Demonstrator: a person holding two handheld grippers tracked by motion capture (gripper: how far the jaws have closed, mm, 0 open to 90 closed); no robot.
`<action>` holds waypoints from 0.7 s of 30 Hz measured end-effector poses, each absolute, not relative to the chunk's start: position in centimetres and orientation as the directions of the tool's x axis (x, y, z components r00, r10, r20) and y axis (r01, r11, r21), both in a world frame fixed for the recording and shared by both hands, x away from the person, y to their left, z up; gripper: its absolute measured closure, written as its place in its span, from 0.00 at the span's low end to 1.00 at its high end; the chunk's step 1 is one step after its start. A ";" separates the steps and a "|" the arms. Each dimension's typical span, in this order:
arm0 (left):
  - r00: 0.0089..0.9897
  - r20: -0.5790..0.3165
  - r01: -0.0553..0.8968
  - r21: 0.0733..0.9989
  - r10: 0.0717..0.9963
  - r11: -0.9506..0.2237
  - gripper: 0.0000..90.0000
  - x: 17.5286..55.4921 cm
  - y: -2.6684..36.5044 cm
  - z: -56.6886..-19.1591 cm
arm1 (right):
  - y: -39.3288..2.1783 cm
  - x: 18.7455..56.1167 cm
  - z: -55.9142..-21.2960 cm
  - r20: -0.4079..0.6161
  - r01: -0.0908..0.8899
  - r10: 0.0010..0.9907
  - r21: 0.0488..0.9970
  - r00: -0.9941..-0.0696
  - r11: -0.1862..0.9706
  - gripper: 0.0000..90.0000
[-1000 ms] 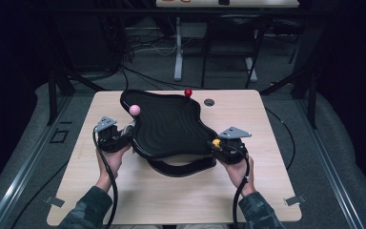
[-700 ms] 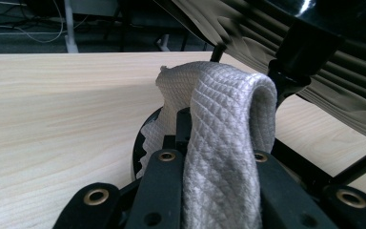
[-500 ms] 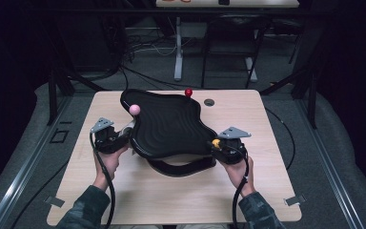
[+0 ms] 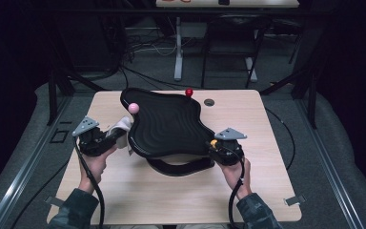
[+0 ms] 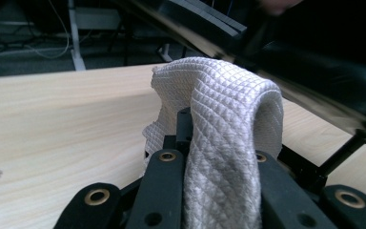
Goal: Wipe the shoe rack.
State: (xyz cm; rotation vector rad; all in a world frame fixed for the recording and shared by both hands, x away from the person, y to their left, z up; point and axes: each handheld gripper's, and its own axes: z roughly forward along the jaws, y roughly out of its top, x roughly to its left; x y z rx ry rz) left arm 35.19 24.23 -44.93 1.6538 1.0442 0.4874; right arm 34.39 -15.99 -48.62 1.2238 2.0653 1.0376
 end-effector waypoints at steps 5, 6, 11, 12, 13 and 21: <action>0.559 -0.132 0.393 0.912 0.819 -0.121 0.94 35.5 24.4 -43.4 | -15.3 34.2 -48.6 -0.061 0.492 0.895 0.818 -0.442 0.299 0.66; 0.565 -0.114 0.391 0.909 0.817 -0.143 0.94 35.7 24.3 -43.2 | -15.3 34.2 -48.6 -0.060 0.491 0.893 0.818 -0.445 0.300 0.67; 0.602 -0.083 0.405 0.889 0.794 -0.214 0.94 36.8 23.3 -42.2 | -15.1 34.1 -48.6 -0.065 0.490 0.899 0.821 -0.433 0.295 0.66; 0.609 -0.078 0.406 0.885 0.789 -0.226 0.94 36.9 22.9 -42.1 | -15.1 34.1 -48.7 -0.064 0.490 0.900 0.821 -0.432 0.293 0.66; 0.615 -0.077 0.406 0.884 0.785 -0.232 0.94 36.9 22.7 -42.0 | -15.0 34.1 -48.7 -0.064 0.490 0.901 0.822 -0.429 0.292 0.66; 0.613 -0.063 0.396 0.887 0.788 -0.237 0.94 35.6 22.6 -41.6 | -15.0 34.0 -48.7 -0.064 0.490 0.904 0.823 -0.422 0.287 0.66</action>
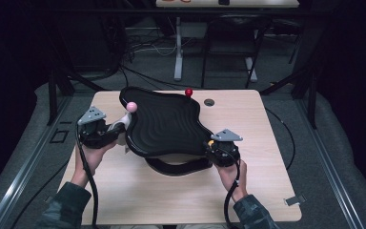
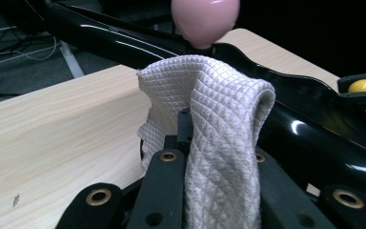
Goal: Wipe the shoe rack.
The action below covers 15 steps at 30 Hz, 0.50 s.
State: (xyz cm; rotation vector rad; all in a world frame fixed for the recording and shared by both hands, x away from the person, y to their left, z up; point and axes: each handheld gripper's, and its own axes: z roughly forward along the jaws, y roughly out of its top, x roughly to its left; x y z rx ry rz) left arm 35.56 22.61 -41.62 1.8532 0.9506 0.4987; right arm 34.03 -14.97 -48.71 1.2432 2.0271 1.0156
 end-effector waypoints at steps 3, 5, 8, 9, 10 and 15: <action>0.613 -0.050 0.390 0.887 0.788 -0.246 0.94 34.7 22.7 -41.4 | -15.0 34.0 -48.7 -0.064 0.490 0.905 0.823 -0.421 0.287 0.66; 0.614 -0.052 0.388 0.889 0.788 -0.244 0.94 34.1 22.8 -41.3 | -15.0 34.0 -48.7 -0.064 0.491 0.905 0.823 -0.421 0.286 0.66; 0.614 -0.047 0.384 0.890 0.788 -0.246 0.94 33.2 22.9 -41.2 | -14.9 34.0 -48.7 -0.066 0.491 0.905 0.822 -0.420 0.287 0.66; 0.615 -0.045 0.384 0.889 0.787 -0.250 0.94 32.9 22.9 -41.1 | -14.9 34.0 -48.7 -0.066 0.492 0.905 0.822 -0.419 0.288 0.66; 0.614 -0.041 0.382 0.889 0.789 -0.251 0.94 32.6 22.8 -41.1 | -14.9 34.0 -48.7 -0.066 0.492 0.906 0.822 -0.419 0.287 0.66; 0.610 -0.011 0.375 0.885 0.792 -0.276 0.94 31.5 22.6 -40.7 | -14.8 34.0 -48.7 -0.068 0.495 0.908 0.820 -0.413 0.287 0.66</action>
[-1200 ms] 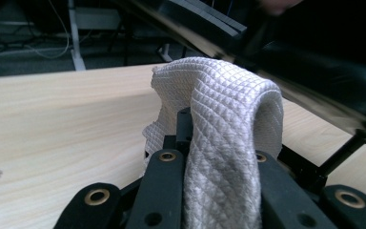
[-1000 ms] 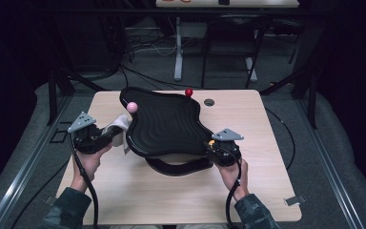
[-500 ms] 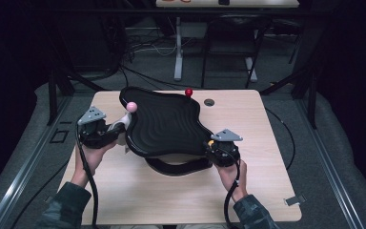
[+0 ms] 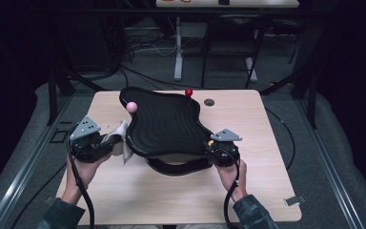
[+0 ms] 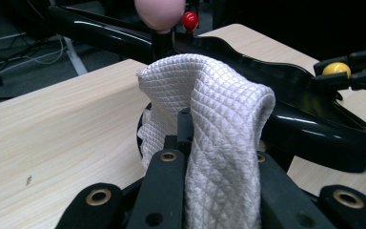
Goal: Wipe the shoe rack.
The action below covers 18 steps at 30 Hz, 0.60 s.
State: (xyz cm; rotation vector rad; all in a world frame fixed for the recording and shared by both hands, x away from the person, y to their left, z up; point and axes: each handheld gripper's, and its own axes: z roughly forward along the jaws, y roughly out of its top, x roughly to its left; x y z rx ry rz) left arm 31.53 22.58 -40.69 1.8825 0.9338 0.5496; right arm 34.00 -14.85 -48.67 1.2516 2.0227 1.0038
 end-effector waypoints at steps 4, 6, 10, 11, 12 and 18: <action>0.599 -0.006 0.378 0.884 0.801 -0.276 0.95 32.0 22.4 -40.5 | -14.7 34.0 -48.7 -0.070 0.496 0.910 0.819 -0.410 0.287 0.66; 0.591 -0.002 0.381 0.882 0.806 -0.277 0.95 32.4 22.5 -40.5 | -14.6 34.0 -48.7 -0.072 0.495 0.911 0.820 -0.406 0.286 0.66; 0.578 -0.005 0.388 0.881 0.816 -0.270 0.95 33.3 22.6 -40.4 | -14.2 34.0 -48.7 -0.075 0.494 0.912 0.821 -0.402 0.285 0.66; 0.575 -0.002 0.390 0.880 0.818 -0.272 0.95 33.7 22.6 -40.4 | -14.1 34.0 -48.7 -0.079 0.492 0.914 0.823 -0.398 0.285 0.66; 0.572 -0.003 0.391 0.880 0.821 -0.269 0.95 33.9 22.6 -40.4 | -14.0 34.1 -48.7 -0.079 0.491 0.916 0.824 -0.394 0.283 0.66; 0.556 0.003 0.400 0.876 0.831 -0.270 0.95 35.1 22.5 -40.4 | -13.5 34.4 -48.7 -0.079 0.493 0.923 0.827 -0.376 0.271 0.66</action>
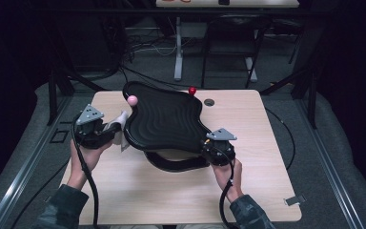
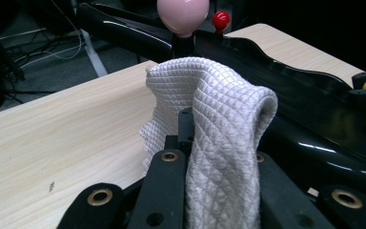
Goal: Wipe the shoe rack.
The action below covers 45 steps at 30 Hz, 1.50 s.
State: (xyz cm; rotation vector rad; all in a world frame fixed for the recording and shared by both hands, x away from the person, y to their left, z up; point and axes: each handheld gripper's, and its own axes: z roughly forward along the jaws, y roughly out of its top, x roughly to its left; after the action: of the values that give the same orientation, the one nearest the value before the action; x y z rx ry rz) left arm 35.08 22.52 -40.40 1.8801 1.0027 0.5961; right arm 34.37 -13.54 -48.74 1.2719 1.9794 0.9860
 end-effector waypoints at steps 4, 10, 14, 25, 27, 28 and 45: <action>0.559 0.017 0.391 0.876 0.829 -0.281 0.95 34.1 22.5 -40.4 | -13.5 34.5 -48.8 -0.085 0.493 0.925 0.826 -0.370 0.273 0.66; 0.569 0.055 0.372 0.873 0.821 -0.317 0.95 32.3 22.5 -40.2 | -13.5 34.6 -48.8 -0.083 0.496 0.926 0.825 -0.368 0.272 0.66; 0.578 0.070 0.366 0.868 0.813 -0.335 0.95 31.1 22.3 -40.1 | -13.5 34.6 -48.8 -0.083 0.496 0.925 0.824 -0.370 0.272 0.66; 0.604 0.107 0.369 0.841 0.790 -0.396 0.95 28.3 20.9 -40.0 | -13.6 34.7 -48.7 -0.088 0.494 0.922 0.823 -0.377 0.281 0.66; 0.612 0.102 0.369 0.840 0.784 -0.397 0.95 28.0 20.8 -40.0 | -13.6 34.7 -48.7 -0.084 0.497 0.921 0.821 -0.381 0.281 0.66; 0.619 0.102 0.371 0.836 0.779 -0.404 0.95 27.9 20.7 -40.0 | -13.6 34.7 -48.7 -0.086 0.496 0.919 0.821 -0.384 0.284 0.66; 0.623 0.086 0.381 0.835 0.778 -0.397 0.95 28.5 21.1 -40.0 | -13.9 34.9 -48.7 -0.093 0.476 0.904 0.825 -0.417 0.304 0.66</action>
State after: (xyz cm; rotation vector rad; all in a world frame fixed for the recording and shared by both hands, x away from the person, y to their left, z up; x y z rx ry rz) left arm 28.50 21.10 -40.01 2.0134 0.9104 0.6040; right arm 34.92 -13.91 -48.75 1.2216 2.0167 0.9952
